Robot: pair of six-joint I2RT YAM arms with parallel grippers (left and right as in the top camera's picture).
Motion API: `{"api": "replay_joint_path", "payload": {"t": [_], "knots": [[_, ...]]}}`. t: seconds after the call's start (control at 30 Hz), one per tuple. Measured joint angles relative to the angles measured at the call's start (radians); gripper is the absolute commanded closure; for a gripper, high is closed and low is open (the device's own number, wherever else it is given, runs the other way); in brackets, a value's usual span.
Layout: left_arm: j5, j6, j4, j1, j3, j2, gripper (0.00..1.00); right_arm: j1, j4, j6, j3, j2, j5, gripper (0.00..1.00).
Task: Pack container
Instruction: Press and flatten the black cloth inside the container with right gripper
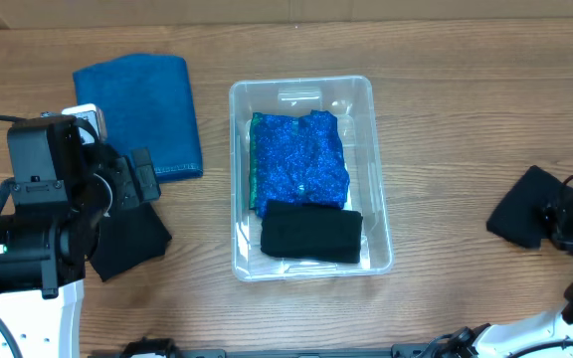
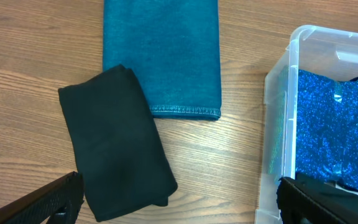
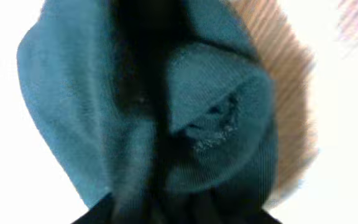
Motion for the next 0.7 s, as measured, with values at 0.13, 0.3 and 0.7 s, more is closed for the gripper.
{"api": "replay_joint_path", "payload": {"t": [0.13, 0.3, 0.7], "knots": [[0.000, 0.000, 0.000, 0.000, 0.000, 0.000, 0.00, 0.002, -0.002, -0.014, -0.001, 0.006, -0.161, 0.96], [0.000, 0.000, -0.001, 0.000, 0.000, 0.000, 0.00, 0.179, -0.230, -0.158, 0.163, -0.027, -0.363, 0.96], [0.000, 0.000, -0.003, 0.000, 0.000, 0.000, 0.00, 1.387, -0.702, -0.759, 0.590, -0.261, -0.068, 0.96]]}}
